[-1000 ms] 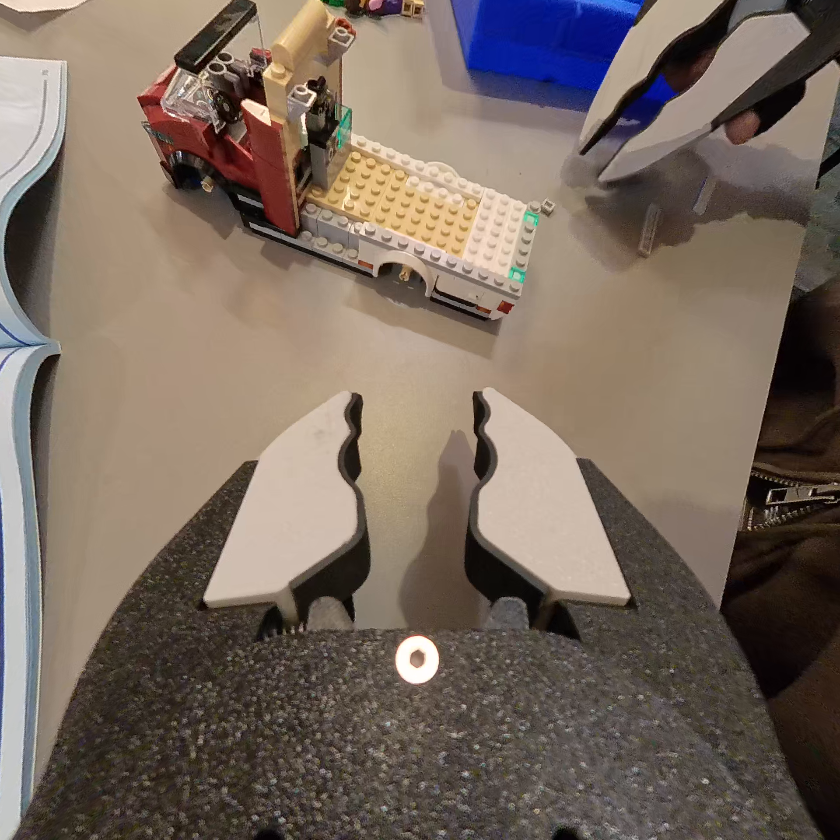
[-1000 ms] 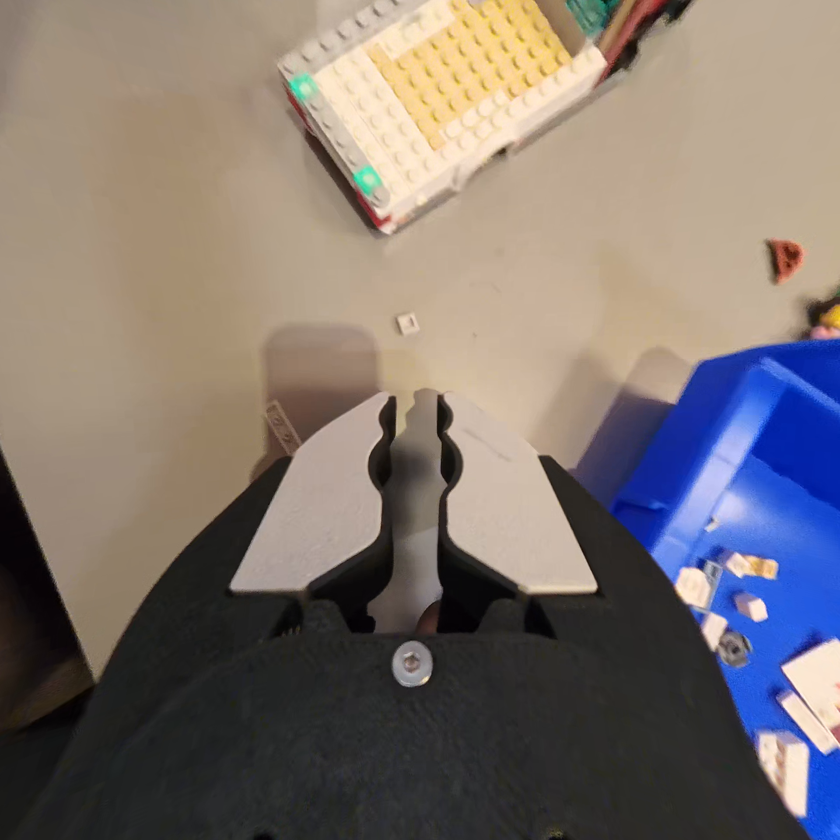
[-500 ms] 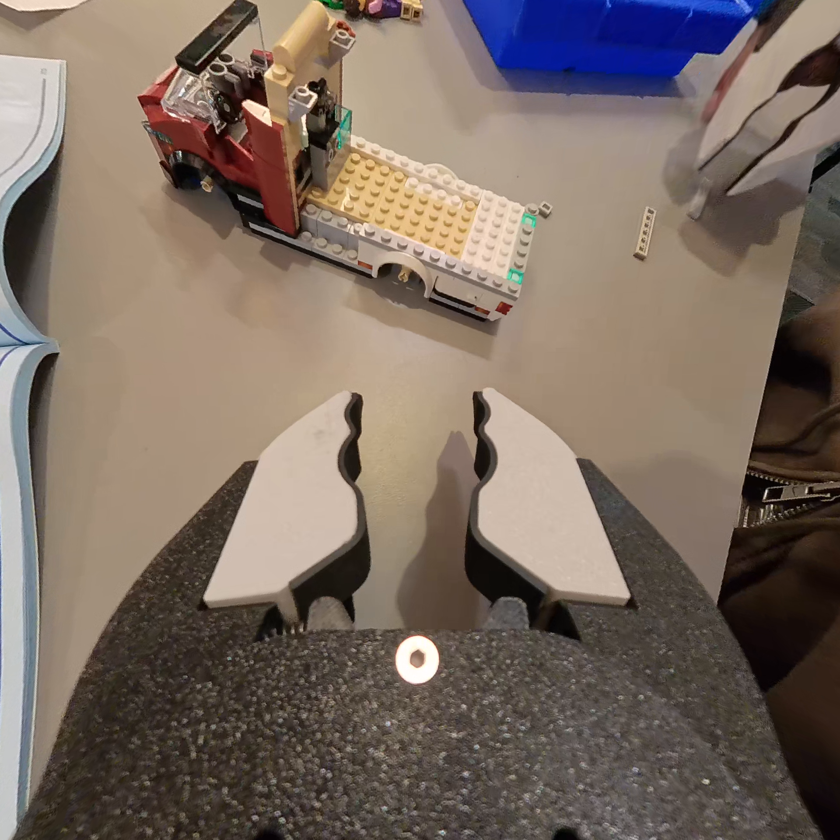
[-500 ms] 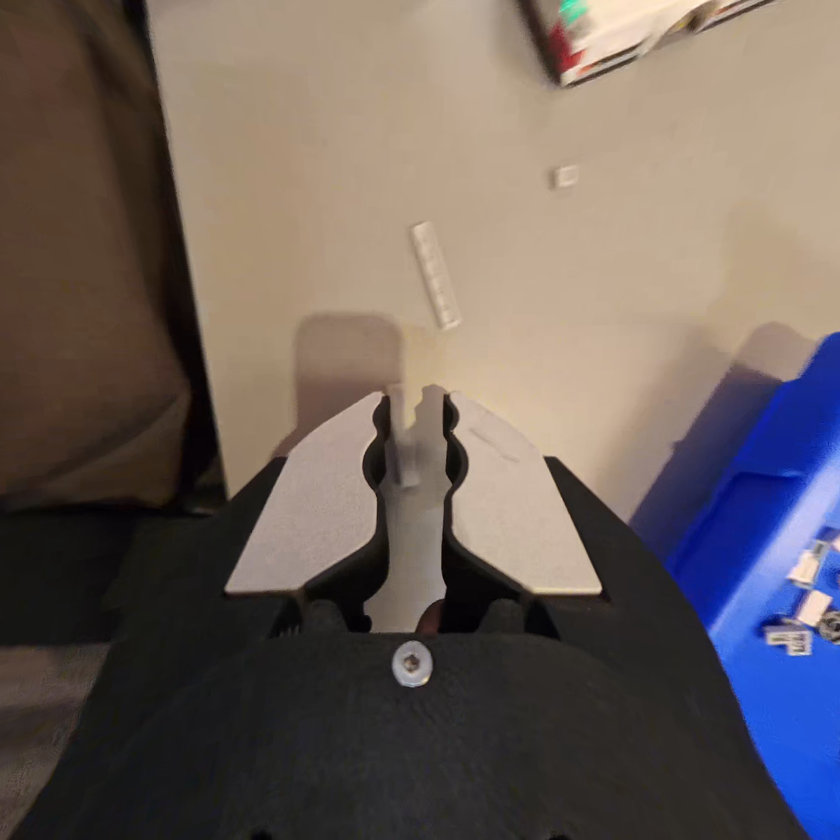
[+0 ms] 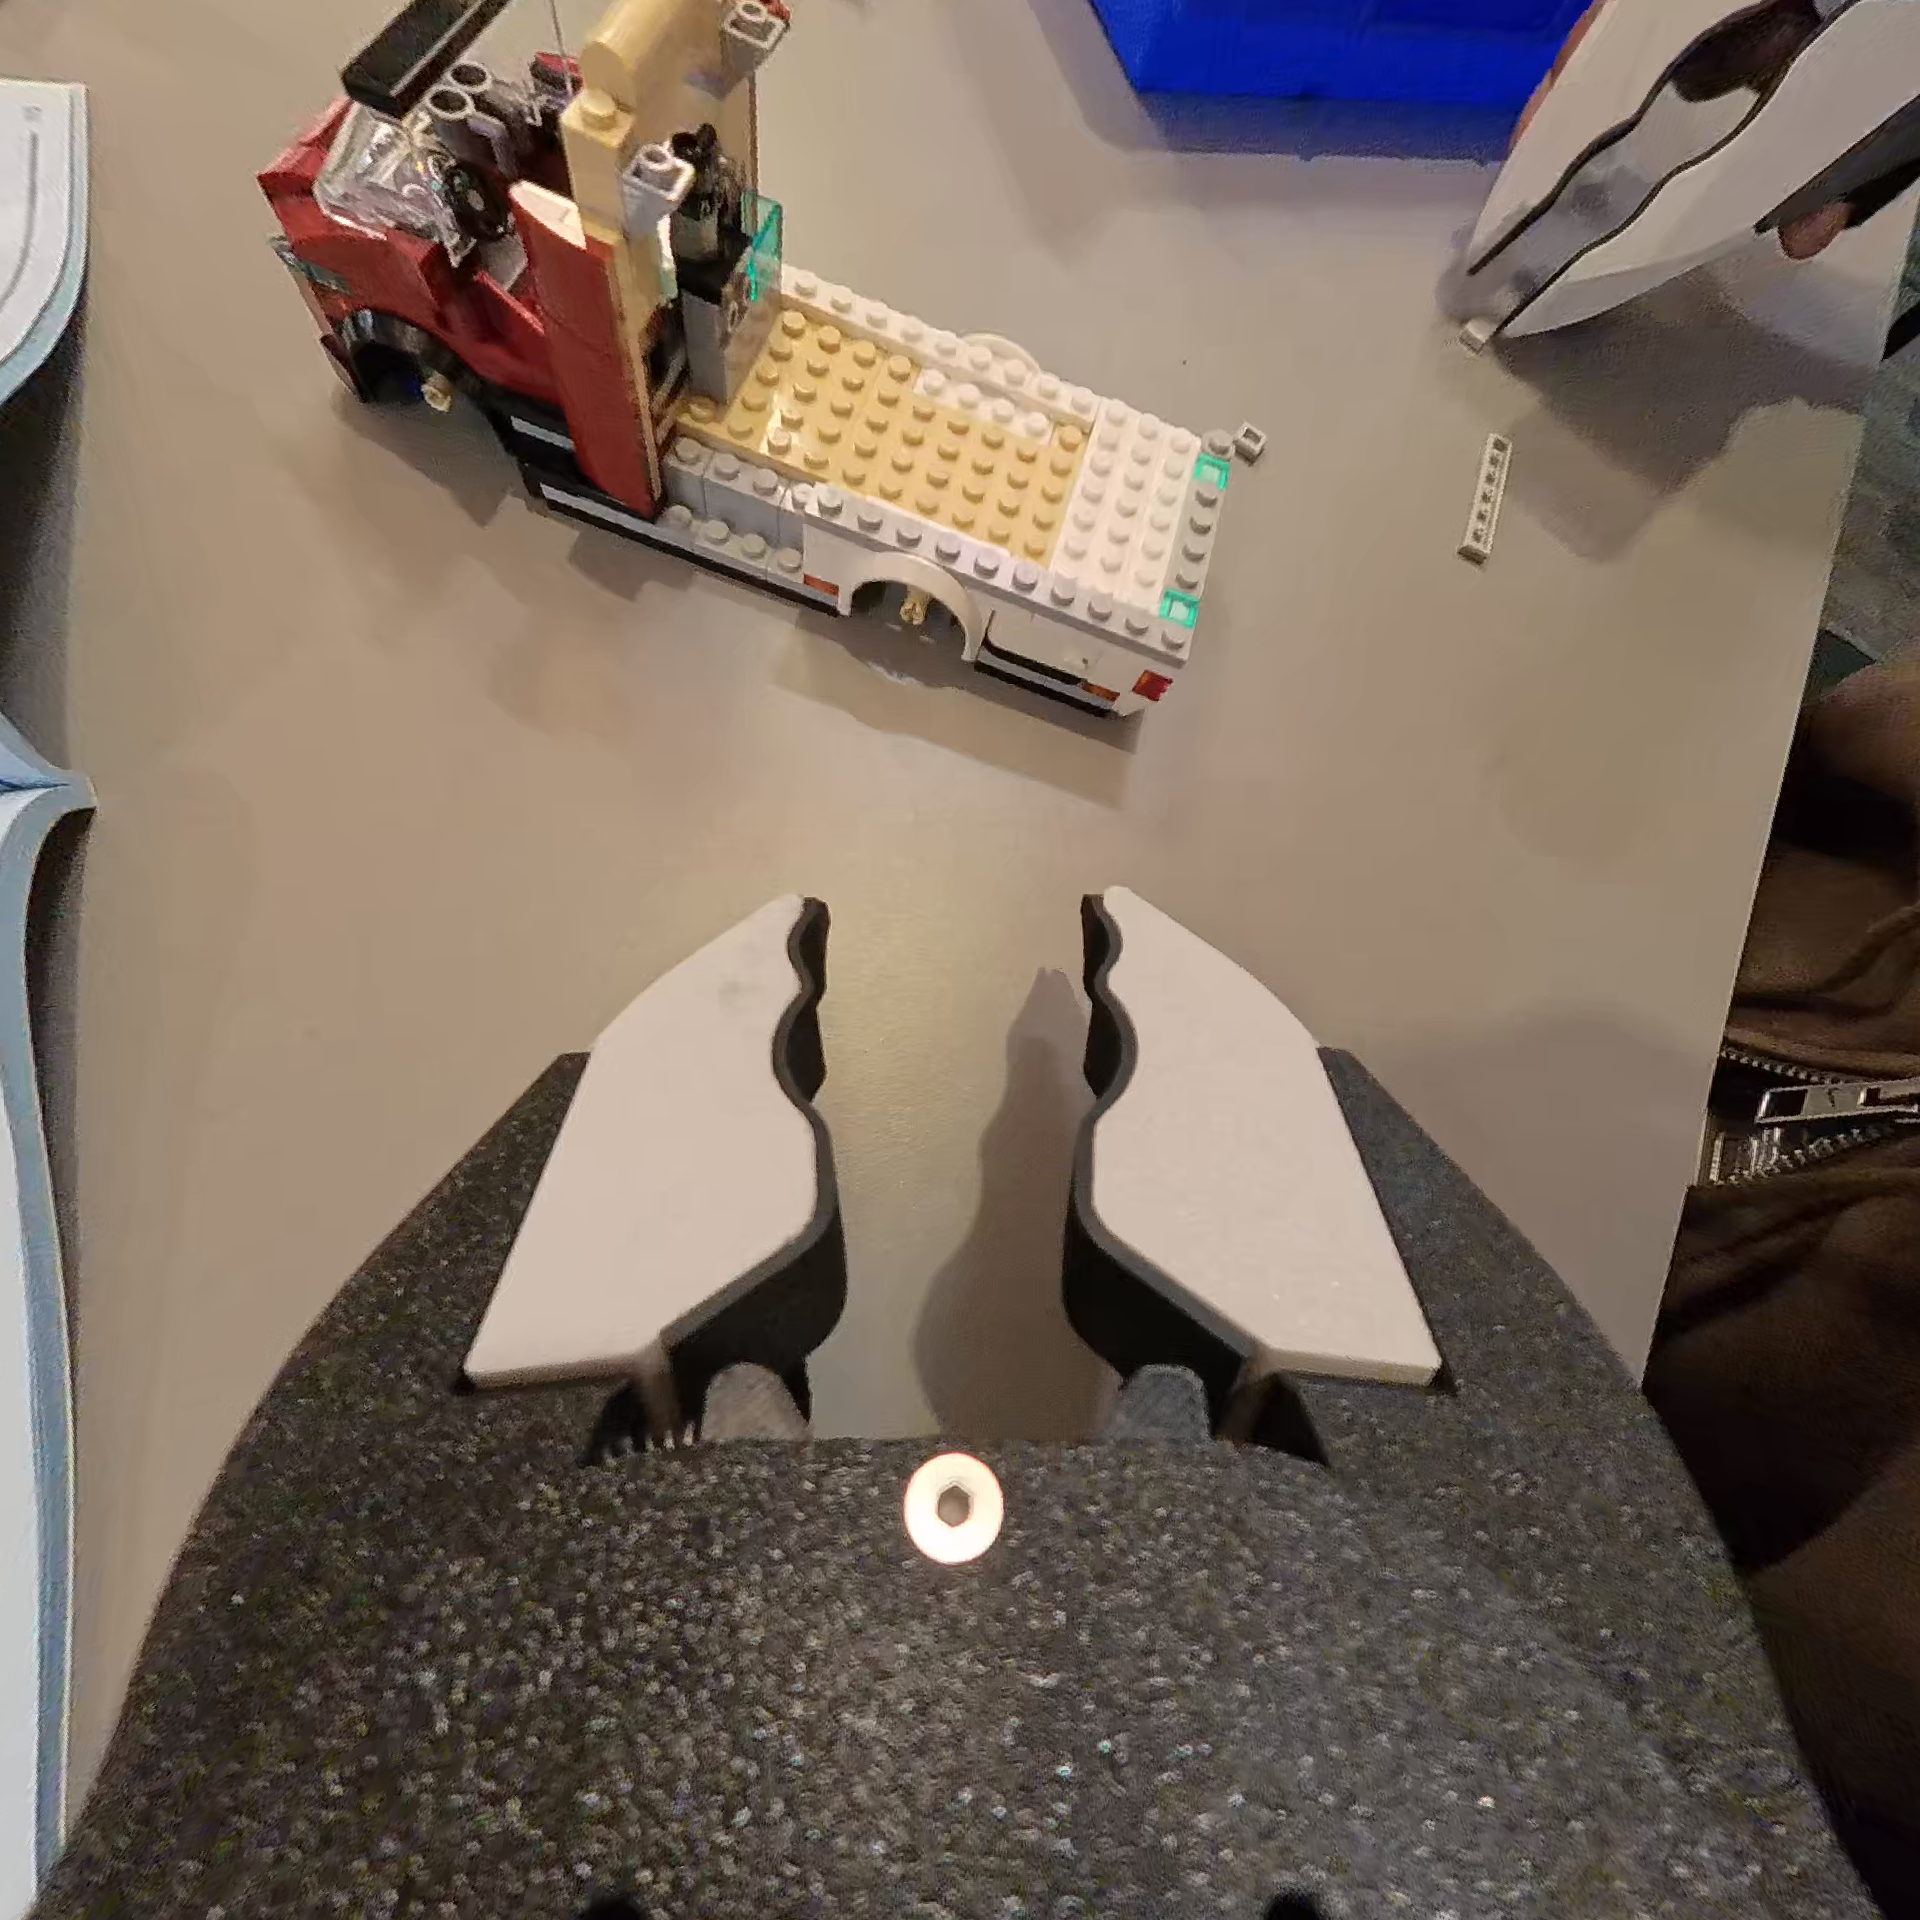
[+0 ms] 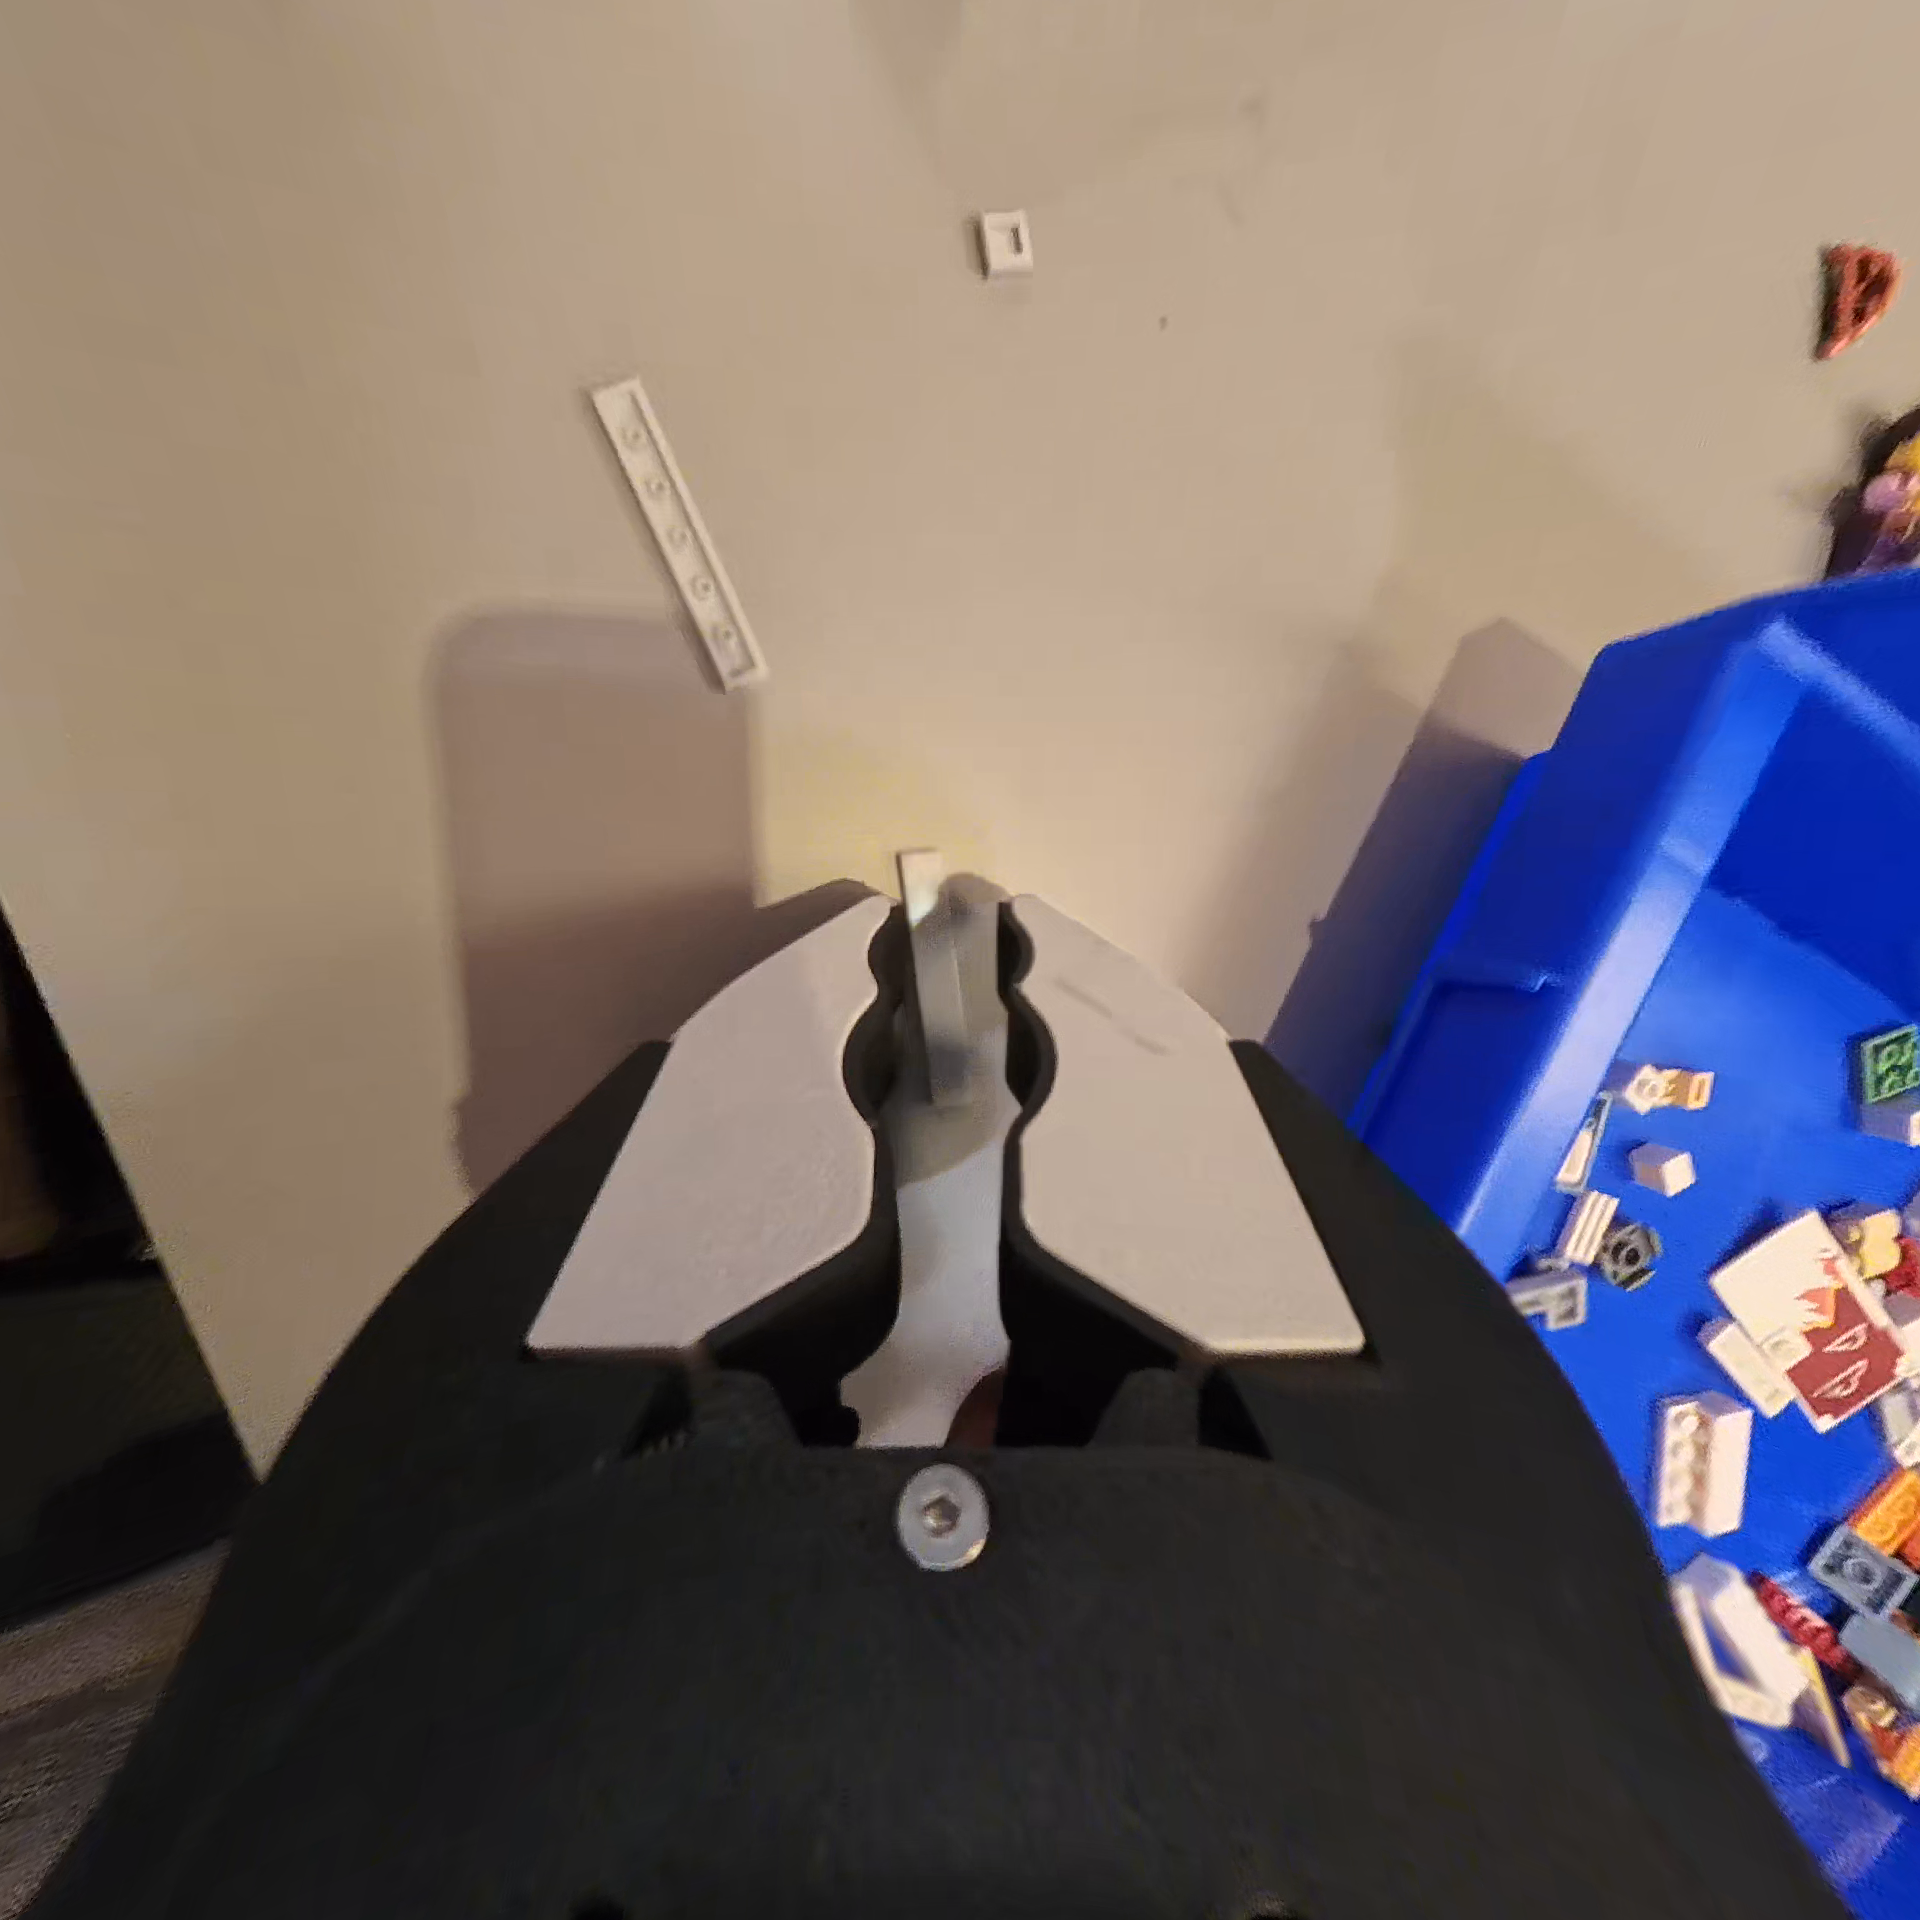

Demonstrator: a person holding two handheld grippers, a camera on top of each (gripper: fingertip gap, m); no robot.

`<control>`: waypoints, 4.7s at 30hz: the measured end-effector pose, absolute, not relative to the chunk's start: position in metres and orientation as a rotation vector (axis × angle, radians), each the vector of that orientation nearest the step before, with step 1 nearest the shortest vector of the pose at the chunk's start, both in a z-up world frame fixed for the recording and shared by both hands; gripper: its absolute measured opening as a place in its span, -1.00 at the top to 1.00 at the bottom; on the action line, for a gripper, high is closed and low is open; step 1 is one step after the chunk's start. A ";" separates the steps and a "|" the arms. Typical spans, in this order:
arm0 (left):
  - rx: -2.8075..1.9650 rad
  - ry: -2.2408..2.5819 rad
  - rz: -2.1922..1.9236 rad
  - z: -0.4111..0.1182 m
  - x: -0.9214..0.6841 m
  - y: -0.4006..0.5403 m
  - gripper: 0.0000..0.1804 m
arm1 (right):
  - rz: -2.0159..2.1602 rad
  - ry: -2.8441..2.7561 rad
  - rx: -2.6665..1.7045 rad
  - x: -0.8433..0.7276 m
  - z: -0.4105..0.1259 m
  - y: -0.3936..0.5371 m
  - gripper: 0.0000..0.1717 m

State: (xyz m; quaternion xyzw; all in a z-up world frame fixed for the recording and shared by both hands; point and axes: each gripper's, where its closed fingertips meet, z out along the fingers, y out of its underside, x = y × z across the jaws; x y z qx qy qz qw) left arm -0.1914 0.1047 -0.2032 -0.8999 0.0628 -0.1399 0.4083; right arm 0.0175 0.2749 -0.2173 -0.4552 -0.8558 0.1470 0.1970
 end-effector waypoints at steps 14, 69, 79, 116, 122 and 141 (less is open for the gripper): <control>-2.258 0.186 -0.330 -0.199 -0.194 0.115 0.39 | 0.682 -2.321 -1.060 -0.103 -0.197 0.242 0.74; -2.213 0.073 -0.294 -0.189 -0.221 0.215 0.23 | 0.777 -2.151 -1.235 -0.163 -0.215 0.257 0.73; -2.252 0.084 -0.308 -0.198 -0.216 0.214 0.24 | 0.769 -2.154 -1.213 -0.164 -0.215 0.252 0.80; -2.317 0.175 -0.346 -0.205 -0.209 0.207 0.28 | 0.702 -2.192 -0.939 -0.163 -0.210 0.221 0.77; -2.315 0.177 -0.348 -0.205 -0.209 0.207 0.28 | 0.723 -2.189 -0.923 -0.164 -0.209 0.215 0.77; -2.319 0.283 -0.448 -0.203 -0.211 0.200 0.27 | 0.721 -2.217 -0.824 -0.160 -0.208 0.184 0.69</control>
